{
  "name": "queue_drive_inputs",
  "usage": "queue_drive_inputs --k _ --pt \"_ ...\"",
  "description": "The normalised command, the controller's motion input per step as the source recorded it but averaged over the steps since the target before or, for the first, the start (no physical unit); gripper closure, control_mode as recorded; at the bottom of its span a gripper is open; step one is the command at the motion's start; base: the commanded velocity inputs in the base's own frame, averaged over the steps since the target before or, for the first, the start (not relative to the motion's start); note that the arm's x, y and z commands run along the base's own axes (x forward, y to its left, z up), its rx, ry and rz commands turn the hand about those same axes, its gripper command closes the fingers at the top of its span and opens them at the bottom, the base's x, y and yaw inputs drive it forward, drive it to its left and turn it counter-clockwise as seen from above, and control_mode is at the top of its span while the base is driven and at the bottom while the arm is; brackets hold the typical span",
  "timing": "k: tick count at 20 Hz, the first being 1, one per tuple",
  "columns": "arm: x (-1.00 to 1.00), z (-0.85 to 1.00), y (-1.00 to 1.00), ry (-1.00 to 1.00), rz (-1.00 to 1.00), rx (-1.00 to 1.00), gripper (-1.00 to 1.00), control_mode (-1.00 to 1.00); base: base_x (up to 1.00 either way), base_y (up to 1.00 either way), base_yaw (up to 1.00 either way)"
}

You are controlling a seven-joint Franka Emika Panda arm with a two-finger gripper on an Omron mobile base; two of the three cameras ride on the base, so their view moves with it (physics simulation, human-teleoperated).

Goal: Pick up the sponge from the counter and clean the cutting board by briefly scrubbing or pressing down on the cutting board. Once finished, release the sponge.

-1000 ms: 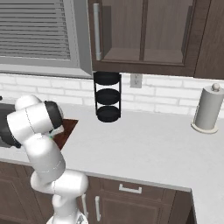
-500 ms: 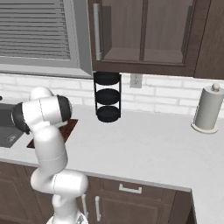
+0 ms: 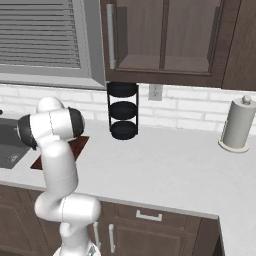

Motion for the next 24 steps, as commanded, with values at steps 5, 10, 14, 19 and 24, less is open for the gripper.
queue_drive_inputs --k 5,10,14,19,24 --pt "-0.99 -0.02 0.17 0.00 0.04 0.00 1.00 -1.00 0.00 0.00 0.00" --pt "-0.64 -0.02 0.07 0.00 0.04 0.00 1.00 -1.00 0.00 0.00 0.00" --pt "0.00 -0.05 0.00 0.06 0.02 0.00 1.00 -1.00 0.00 0.00 0.00" --pt "0.50 -0.14 0.00 0.01 0.01 0.00 1.00 -1.00 0.00 0.00 0.00" --pt "0.72 -0.03 0.00 0.00 0.00 0.00 1.00 -1.00 0.00 0.00 0.00"
